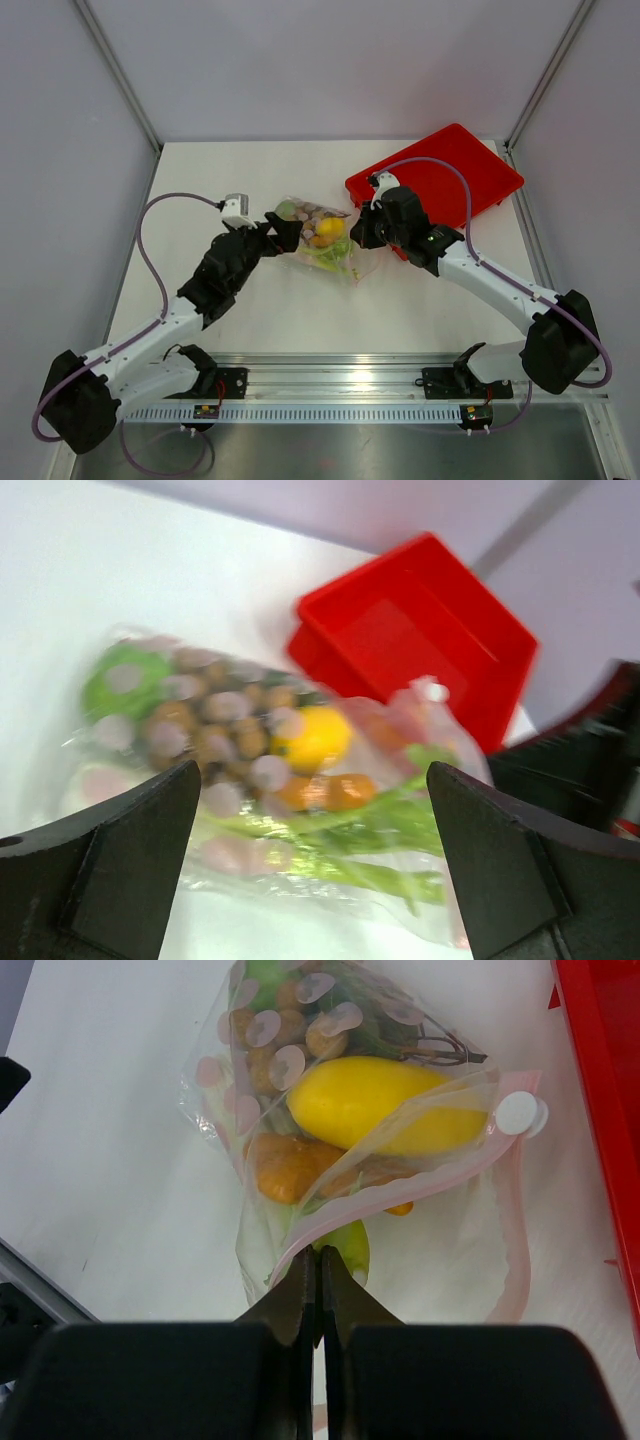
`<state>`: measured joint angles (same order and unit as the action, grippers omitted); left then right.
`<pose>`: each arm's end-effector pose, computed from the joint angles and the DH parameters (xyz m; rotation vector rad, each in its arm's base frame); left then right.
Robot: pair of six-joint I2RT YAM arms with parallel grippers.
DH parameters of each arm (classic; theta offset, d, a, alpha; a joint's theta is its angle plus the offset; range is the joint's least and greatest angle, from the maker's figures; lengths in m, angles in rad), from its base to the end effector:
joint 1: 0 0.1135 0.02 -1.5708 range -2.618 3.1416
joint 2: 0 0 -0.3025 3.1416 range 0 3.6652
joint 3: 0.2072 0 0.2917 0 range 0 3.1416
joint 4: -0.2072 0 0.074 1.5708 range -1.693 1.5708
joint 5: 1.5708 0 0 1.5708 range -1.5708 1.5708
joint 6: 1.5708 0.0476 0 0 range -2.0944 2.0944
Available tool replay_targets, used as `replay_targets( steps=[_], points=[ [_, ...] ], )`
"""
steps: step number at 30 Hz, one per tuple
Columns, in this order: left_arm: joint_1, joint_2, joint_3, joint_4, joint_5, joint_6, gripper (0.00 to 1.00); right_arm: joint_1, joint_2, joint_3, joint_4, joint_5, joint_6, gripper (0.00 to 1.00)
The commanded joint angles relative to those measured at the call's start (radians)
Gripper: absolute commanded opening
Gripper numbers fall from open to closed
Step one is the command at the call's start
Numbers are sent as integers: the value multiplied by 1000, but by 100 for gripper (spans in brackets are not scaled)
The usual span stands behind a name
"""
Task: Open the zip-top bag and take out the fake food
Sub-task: Pick up the fake vegetable from the zipper food storage bag.
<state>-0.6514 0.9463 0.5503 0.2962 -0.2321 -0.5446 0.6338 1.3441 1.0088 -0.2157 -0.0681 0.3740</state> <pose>0.2049 -0.1425 0.2922 -0.0887 1.7152 -0.7056 0.2759 0.2068 0.3074 -0.3256 2.1697 0.6577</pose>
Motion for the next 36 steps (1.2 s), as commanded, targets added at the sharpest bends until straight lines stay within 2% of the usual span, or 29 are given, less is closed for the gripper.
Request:
replay_targets(
  steps=[1,8,13,17,22,34,36],
  points=[
    [74,19,23,-95,-133,-139,99,-8,0,42,24,19,2,0],
    [262,160,-6,-88,-79,-247,99,-8,0,43,26,8,3,0],
    [288,250,-1,-42,-75,-193,99,-9,6,43,30,1,3,0],
    [308,304,-10,23,29,-138,99,-8,7,45,30,-4,0,0],
    [326,319,-35,92,83,-98,99,-9,4,45,29,-7,0,0],
    [355,391,2,54,132,-78,99,-8,0,44,32,-21,-1,0],
    [364,396,-3,96,142,-69,99,-8,1,42,33,-24,-1,0]
  ],
)
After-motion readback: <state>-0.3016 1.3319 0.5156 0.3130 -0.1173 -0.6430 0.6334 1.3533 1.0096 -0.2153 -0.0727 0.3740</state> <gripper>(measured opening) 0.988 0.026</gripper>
